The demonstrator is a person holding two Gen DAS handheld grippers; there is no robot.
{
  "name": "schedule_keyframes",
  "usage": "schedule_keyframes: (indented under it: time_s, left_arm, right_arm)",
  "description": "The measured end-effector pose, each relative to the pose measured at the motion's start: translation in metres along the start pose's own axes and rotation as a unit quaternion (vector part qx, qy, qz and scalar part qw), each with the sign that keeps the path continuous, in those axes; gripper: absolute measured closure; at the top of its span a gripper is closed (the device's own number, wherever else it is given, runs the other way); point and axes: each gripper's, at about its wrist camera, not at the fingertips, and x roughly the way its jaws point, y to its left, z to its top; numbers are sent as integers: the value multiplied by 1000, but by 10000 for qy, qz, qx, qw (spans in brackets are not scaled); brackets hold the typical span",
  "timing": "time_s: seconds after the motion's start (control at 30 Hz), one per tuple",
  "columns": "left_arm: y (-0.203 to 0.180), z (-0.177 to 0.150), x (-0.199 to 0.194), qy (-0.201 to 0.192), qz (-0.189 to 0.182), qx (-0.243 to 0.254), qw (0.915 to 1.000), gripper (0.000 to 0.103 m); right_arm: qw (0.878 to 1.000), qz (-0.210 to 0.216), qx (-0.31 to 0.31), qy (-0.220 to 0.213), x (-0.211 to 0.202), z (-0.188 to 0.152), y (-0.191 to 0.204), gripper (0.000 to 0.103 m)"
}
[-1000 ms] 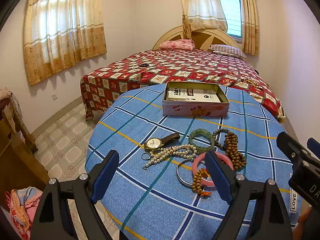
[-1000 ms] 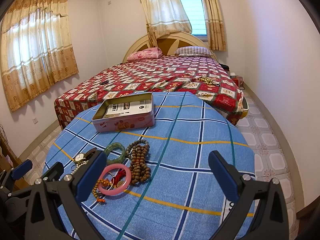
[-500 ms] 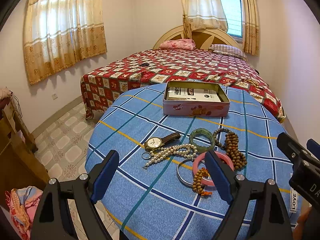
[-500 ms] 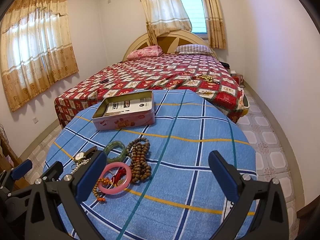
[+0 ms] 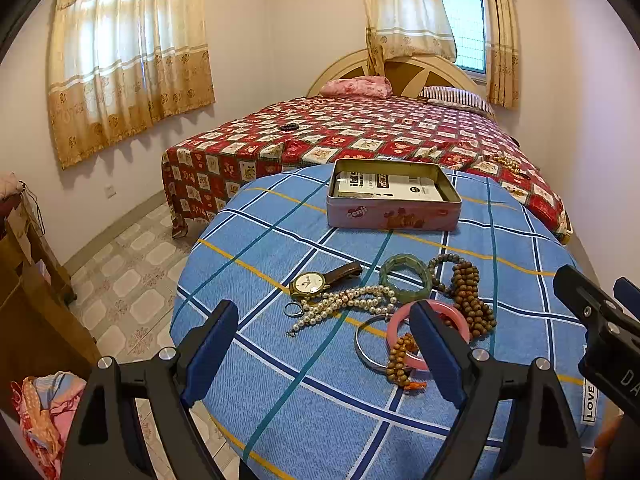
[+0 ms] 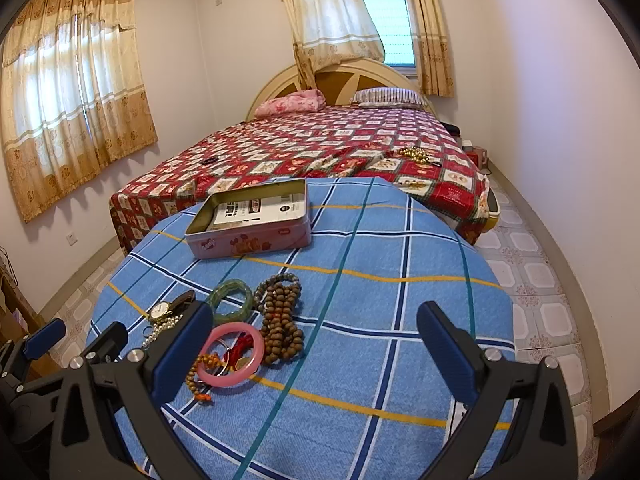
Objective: Organize jewelry
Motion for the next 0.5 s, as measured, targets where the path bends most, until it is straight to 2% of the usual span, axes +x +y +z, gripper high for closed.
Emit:
schedule_keyframes:
  time_s: [0.4,0.5]
  left_arm:
    - [1,-4,2,21,8,-7,10000,16]
    - [5,-8,9,76,-84,17,9999,16]
  right_arm:
    - [10000,16,19,53,2,-3,1,0]
    - [9999,-62,16,108,7,-3,-3,0]
